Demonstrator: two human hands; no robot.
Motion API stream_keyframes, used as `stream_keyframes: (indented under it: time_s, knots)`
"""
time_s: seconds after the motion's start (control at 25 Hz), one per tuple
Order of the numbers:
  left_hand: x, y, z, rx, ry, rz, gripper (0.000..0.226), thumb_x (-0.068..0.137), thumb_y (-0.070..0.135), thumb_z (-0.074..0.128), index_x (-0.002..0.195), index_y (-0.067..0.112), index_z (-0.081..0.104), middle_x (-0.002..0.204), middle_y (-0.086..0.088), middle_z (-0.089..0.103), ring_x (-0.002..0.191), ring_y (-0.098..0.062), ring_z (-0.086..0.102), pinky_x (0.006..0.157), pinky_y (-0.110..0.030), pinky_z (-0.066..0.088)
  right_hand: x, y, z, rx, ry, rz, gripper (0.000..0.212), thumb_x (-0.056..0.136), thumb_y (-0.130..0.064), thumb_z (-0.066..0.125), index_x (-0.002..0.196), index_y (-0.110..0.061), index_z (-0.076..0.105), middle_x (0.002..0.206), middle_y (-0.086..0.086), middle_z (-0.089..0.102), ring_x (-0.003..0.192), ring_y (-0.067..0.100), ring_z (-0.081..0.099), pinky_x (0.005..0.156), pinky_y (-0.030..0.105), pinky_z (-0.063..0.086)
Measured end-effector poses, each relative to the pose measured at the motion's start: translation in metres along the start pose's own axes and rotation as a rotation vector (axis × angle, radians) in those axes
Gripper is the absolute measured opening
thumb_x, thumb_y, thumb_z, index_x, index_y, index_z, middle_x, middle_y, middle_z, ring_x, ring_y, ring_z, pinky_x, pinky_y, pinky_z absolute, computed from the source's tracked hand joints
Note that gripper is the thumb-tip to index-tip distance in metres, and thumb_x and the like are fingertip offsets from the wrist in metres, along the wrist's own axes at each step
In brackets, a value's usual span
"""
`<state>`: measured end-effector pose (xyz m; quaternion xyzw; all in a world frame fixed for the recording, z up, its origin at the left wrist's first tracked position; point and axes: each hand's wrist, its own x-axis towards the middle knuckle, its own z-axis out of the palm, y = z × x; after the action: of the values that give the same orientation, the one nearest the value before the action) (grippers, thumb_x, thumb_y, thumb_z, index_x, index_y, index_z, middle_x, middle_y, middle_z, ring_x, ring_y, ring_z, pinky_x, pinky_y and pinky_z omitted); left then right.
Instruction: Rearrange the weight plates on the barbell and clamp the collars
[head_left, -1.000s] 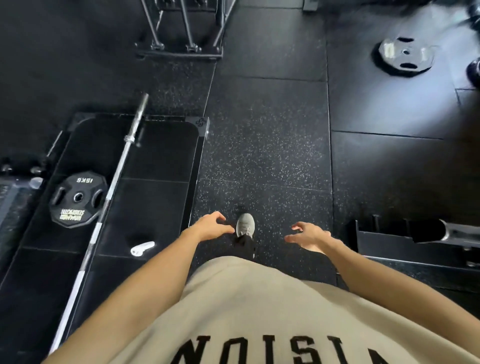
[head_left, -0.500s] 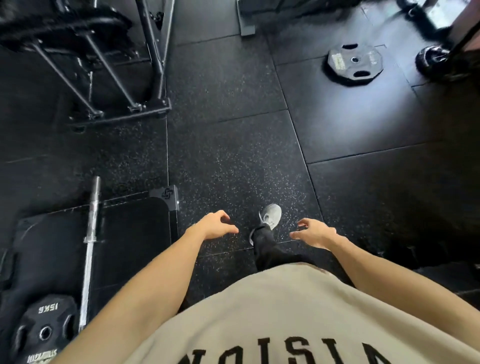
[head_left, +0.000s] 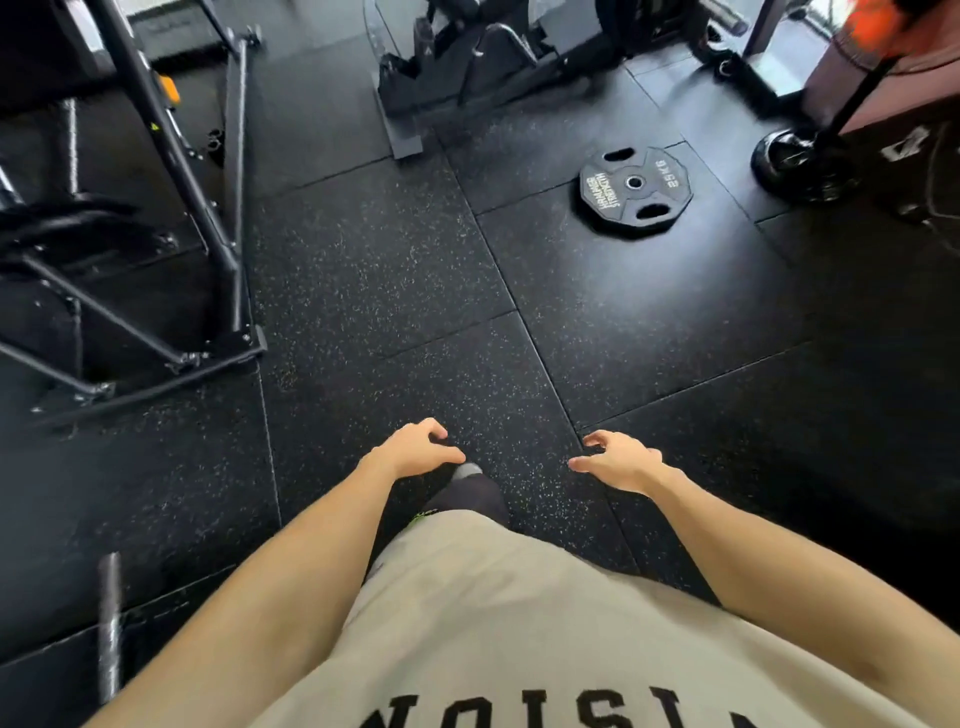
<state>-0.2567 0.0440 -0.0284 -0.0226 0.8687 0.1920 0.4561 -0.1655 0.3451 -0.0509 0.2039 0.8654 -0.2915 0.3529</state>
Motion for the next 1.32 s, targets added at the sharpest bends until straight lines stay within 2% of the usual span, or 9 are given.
stream_keyframes:
  time_s: [0.12, 0.2, 0.32, 0.52, 0.64, 0.84, 1.12, 1.32]
  knots:
    - [0.072, 0.064, -0.049, 0.065, -0.051, 0.028, 0.066, 0.074, 0.063, 0.069, 0.130, 0.034, 0.050, 0.147, -0.006, 0.042, 0.129, -0.026, 0.046, 0.102, -0.046, 0.040, 0.057, -0.004, -0.055, 0.065, 0.004, 0.048, 0.063, 0.082, -0.062, 0.058, 0.136, -0.031, 0.048, 0.138, -0.001, 0.056, 0.127, 0.024, 0.051, 0.109, 0.045, 0.028]
    - [0.129, 0.116, -0.087, 0.085, -0.084, 0.075, 0.065, 0.075, 0.061, 0.069, 0.131, 0.033, 0.050, 0.148, -0.006, 0.042, 0.129, -0.025, 0.047, 0.098, -0.042, 0.040, 0.101, -0.004, -0.096, 0.121, 0.017, 0.103, 0.063, 0.082, -0.061, 0.059, 0.137, -0.030, 0.048, 0.136, -0.001, 0.058, 0.127, 0.025, 0.051, 0.110, 0.046, 0.028]
    - [0.205, 0.211, -0.152, 0.154, -0.111, 0.162, 0.063, 0.079, 0.058, 0.069, 0.133, 0.030, 0.049, 0.144, -0.005, 0.047, 0.123, -0.023, 0.050, 0.091, -0.037, 0.038, 0.154, -0.005, -0.173, 0.192, 0.060, 0.193, 0.063, 0.085, -0.059, 0.059, 0.138, -0.029, 0.047, 0.137, 0.000, 0.057, 0.129, 0.025, 0.049, 0.111, 0.047, 0.028]
    - [0.295, 0.375, -0.227, 0.359, -0.166, 0.322, 0.065, 0.079, 0.056, 0.069, 0.133, 0.025, 0.050, 0.138, -0.005, 0.053, 0.119, -0.021, 0.053, 0.095, -0.036, 0.043, 0.208, 0.007, -0.293, 0.370, 0.188, 0.303, 0.063, 0.084, -0.060, 0.060, 0.138, -0.030, 0.048, 0.140, -0.003, 0.054, 0.129, 0.024, 0.048, 0.107, 0.044, 0.028]
    - [0.349, 0.469, -0.242, 0.449, -0.218, 0.382, 0.064, 0.078, 0.056, 0.070, 0.131, 0.025, 0.051, 0.138, -0.004, 0.053, 0.111, -0.016, 0.050, 0.088, -0.033, 0.039, 0.247, 0.027, -0.352, 0.462, 0.198, 0.375, 0.064, 0.082, -0.059, 0.062, 0.137, -0.030, 0.049, 0.141, -0.001, 0.054, 0.129, 0.025, 0.048, 0.104, 0.042, 0.030]
    - [0.429, 0.621, -0.242, 0.545, -0.273, 0.423, 0.062, 0.077, 0.057, 0.069, 0.129, 0.027, 0.051, 0.133, 0.000, 0.052, 0.105, -0.014, 0.050, 0.087, -0.032, 0.039, 0.315, 0.082, -0.453, 0.546, 0.190, 0.423, 0.063, 0.083, -0.058, 0.062, 0.138, -0.030, 0.048, 0.142, -0.002, 0.051, 0.130, 0.024, 0.046, 0.104, 0.041, 0.029]
    - [0.486, 0.846, -0.234, 0.627, -0.298, 0.522, 0.059, 0.078, 0.057, 0.069, 0.127, 0.028, 0.053, 0.110, 0.007, 0.057, 0.093, -0.010, 0.056, 0.075, -0.027, 0.041, 0.361, 0.179, -0.625, 0.658, 0.248, 0.514, 0.059, 0.089, -0.055, 0.058, 0.141, -0.031, 0.044, 0.143, 0.000, 0.051, 0.133, 0.026, 0.043, 0.110, 0.042, 0.025]
    - [0.534, 0.996, -0.203, 0.715, -0.340, 0.553, 0.054, 0.071, 0.062, 0.070, 0.114, 0.032, 0.055, 0.119, 0.002, 0.060, 0.107, -0.018, 0.056, 0.089, -0.033, 0.045, 0.398, 0.253, -0.714, 0.781, 0.288, 0.571, 0.059, 0.089, -0.054, 0.059, 0.141, -0.032, 0.044, 0.145, -0.001, 0.049, 0.134, 0.025, 0.042, 0.111, 0.041, 0.023]
